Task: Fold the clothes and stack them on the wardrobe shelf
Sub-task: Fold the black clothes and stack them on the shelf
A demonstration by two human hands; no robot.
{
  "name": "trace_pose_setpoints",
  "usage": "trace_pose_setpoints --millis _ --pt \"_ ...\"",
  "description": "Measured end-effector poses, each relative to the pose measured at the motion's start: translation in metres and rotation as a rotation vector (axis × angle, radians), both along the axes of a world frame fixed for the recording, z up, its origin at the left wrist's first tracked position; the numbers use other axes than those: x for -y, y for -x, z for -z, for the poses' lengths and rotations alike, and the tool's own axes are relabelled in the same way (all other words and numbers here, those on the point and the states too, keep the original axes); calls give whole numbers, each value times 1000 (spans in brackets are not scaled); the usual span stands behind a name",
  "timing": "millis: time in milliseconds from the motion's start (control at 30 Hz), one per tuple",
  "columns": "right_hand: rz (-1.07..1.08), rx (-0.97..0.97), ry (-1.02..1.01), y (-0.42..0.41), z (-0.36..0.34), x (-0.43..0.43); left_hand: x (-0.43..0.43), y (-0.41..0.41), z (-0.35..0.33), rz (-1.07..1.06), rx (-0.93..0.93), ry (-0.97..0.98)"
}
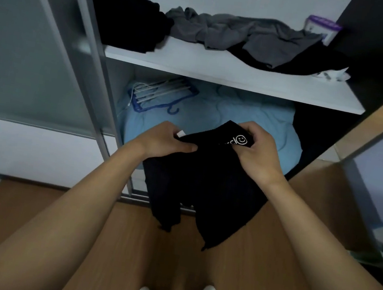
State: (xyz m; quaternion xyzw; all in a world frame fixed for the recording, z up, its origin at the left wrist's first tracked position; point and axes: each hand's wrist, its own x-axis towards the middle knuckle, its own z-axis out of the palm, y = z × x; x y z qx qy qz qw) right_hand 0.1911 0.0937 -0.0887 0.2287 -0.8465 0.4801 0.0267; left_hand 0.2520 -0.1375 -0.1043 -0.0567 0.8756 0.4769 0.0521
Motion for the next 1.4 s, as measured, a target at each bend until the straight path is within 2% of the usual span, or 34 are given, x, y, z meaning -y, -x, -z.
trace_pose_setpoints --millis 133,233,333,433,500,633,800,900,1033,1100,1200,1400 --pt "-22 49 8 -5 2 -23 -15 -3 -1 -34 -44 -76" --pt "-69 243 24 -5 4 -44 -36 1 -15 -33 -114 -67" --pt "-219 461 68 -8 0 -61 -57 11 -28 -36 -164 -18" --pt "-342 571 31 -9 -4 -68 -74 18 -40 12 -188 24" --pt "-328 553 -2 -7 -7 -69 -83 21 -46 46 -205 61" --pt "-189 385 7 1 -12 -73 -87 26 -50 48 -238 113" --pt "-120 224 51 15 -17 -86 -78 25 -34 -30 -80 305" --pt "-117 192 22 21 -17 -92 -74 20 -26 -119 -39 209" --pt "-296 444 -91 24 -14 -103 -76 19 -39 -297 -117 -9" --pt "-347 541 -147 25 -7 -107 -80 22 -51 -298 -156 -23" --pt "-325 478 -190 27 0 -105 -90 24 -65 -265 -204 8" --pt "-266 310 -50 29 -10 -92 -92 27 -73 -284 -263 -27"
